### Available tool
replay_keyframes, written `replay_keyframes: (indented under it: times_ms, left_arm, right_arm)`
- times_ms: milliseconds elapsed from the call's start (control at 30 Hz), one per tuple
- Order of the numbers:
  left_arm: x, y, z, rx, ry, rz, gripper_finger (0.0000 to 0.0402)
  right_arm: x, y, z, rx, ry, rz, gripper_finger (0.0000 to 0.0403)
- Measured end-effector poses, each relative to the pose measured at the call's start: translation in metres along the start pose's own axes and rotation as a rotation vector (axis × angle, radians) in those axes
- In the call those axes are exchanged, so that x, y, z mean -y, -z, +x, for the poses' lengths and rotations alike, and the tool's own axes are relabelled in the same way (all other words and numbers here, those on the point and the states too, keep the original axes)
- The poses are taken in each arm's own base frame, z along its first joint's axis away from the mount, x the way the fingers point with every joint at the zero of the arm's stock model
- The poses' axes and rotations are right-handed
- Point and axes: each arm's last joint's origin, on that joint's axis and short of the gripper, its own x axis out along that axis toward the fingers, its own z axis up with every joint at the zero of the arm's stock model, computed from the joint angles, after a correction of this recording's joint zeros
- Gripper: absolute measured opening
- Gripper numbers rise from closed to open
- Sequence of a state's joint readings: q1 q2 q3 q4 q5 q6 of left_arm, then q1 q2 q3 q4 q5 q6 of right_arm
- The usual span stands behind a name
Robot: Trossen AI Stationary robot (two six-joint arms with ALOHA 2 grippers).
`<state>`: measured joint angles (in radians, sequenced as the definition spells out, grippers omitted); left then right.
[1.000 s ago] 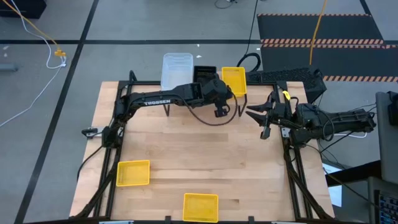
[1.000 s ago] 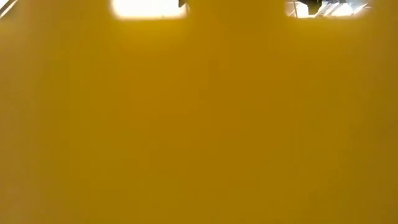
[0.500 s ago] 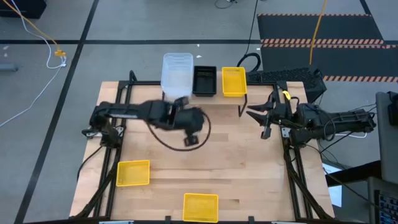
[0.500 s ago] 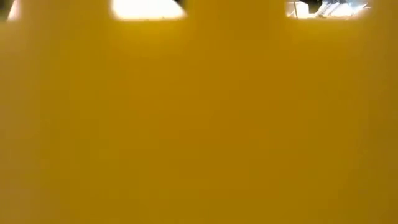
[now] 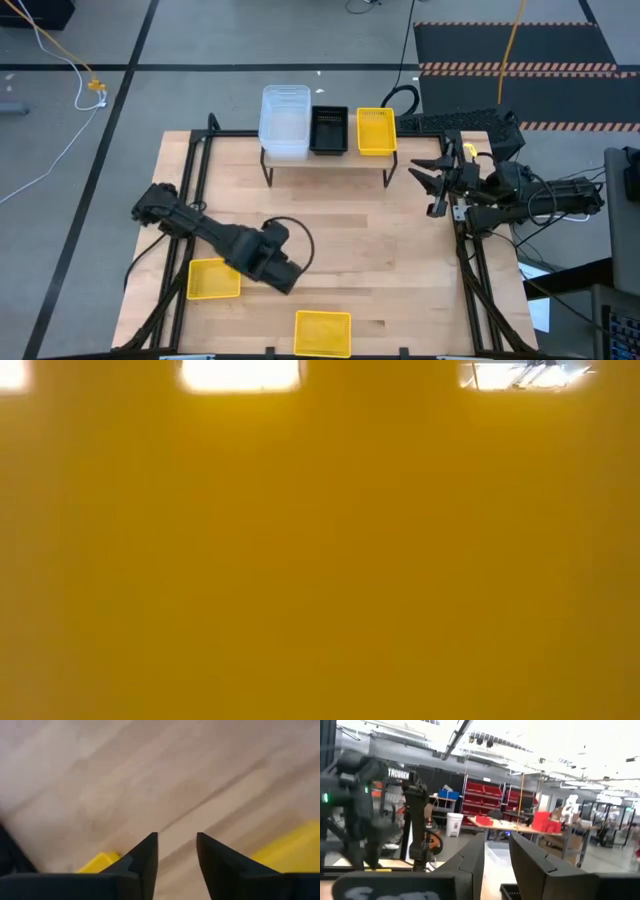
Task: Stack baskets on shelf by color
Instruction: Stack the left yellow bin on top of the yellow bin on the shelf
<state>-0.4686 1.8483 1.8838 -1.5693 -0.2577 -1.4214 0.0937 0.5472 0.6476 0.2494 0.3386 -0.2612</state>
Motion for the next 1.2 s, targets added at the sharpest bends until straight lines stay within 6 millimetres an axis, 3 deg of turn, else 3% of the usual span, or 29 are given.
replay_keyframes:
  times_ms: [300, 467, 667, 900, 1033, 1200]
  left_arm:
    - [-0.012, 0.038, 0.082, -0.359, -0.235, -0.227, 0.0201]
    - [-0.02, 0.056, 0.098, -0.407, -0.273, -0.279, 0.0221]
    - [-0.024, 0.074, 0.115, -0.396, -0.235, -0.309, 0.0223]
    - [-0.042, 0.094, 0.132, -0.409, -0.326, -0.316, 0.0221]
    - [-0.043, 0.093, 0.133, -0.436, -0.311, -0.259, 0.0171]
    - [-0.037, 0.076, 0.129, -0.466, -0.238, -0.138, 0.0034]
  right_arm:
    - [-0.001, -0.004, 0.004, 0.049, 0.017, -0.117, 0.0086]
    - [-0.003, -0.001, 0.011, 0.047, 0.021, -0.191, 0.0086]
    - [-0.004, 0.002, 0.024, 0.067, 0.06, -0.224, 0.0086]
    - [-0.002, 0.008, 0.039, 0.077, 0.114, -0.238, 0.0086]
    - [0.0, 0.009, 0.041, 0.079, 0.133, -0.238, 0.0086]
    - [0.001, 0.008, 0.041, 0.083, 0.134, -0.205, 0.0086]
